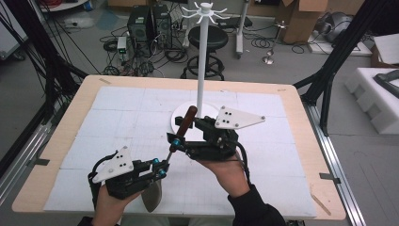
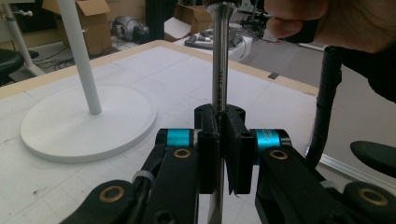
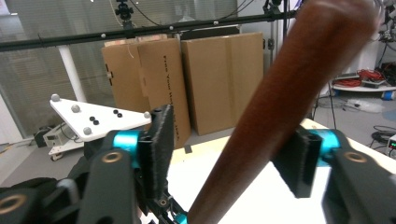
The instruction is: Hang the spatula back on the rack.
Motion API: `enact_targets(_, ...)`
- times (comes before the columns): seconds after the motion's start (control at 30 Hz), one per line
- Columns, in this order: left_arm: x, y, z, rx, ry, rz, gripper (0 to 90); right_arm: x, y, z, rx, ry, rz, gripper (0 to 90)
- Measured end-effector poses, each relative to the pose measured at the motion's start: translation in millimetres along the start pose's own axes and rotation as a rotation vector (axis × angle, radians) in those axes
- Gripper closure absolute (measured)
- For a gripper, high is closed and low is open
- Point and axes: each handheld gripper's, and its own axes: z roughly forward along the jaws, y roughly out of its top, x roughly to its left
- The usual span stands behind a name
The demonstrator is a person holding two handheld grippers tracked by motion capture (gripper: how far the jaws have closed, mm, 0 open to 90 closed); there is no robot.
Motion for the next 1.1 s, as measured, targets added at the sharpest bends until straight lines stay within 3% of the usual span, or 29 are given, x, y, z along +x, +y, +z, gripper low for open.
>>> enact_targets(0.1, -2.3, 1.9, 1.4, 0.002, -0.005, 0.012, 83.9, 1.3, 0.7, -1.3, -0.014, 0.016, 0.011, 54.8)
enact_targets(0.23, -5.6, 4.1, 4.4, 0.006, -0.011, 0.028, 83.9, 4.8, 2.9, -3.6, -0.025, 0.015, -0.012, 68.8)
enact_targets(0.47, -8.6, 5.9, 3.6, -0.026, -0.033, 0.033, 83.8, 10.1, 10.4, -4.8, -0.017, 0.039, 0.016, 71.8)
enact_targets(0.5, -8.9, 6.2, 3.1, -0.032, -0.035, 0.033, 83.6, 13.0, 15.1, -3.0, -0.004, 0.067, 0.017, 72.8)
enact_targets(0.67, -8.6, 5.6, 1.9, -0.072, -0.067, 0.023, 83.2, 17.7, 23.7, 3.5, 0.017, 0.117, 0.005, 73.3)
enact_targets(0.8, -7.4, 3.4, 2.8, -0.093, -0.130, 0.011, 81.6, 17.1, 27.5, 7.4, 0.031, 0.159, 0.000, 73.4)
enact_targets(0.87, -6.9, 2.5, 4.7, -0.082, -0.167, 0.013, 70.8, 14.0, 27.4, 10.7, 0.045, 0.204, 0.000, 73.4)
enact_targets(0.93, -7.4, 1.7, 5.9, -0.082, -0.197, 0.017, 68.3, 12.3, 26.9, 11.3, 0.050, 0.216, 0.001, 73.4)
enact_targets(1.1, -8.4, 2.1, 6.2, -0.094, -0.258, 0.020, 66.4, 7.6, 28.1, 11.6, 0.014, 0.361, -0.006, 73.4)
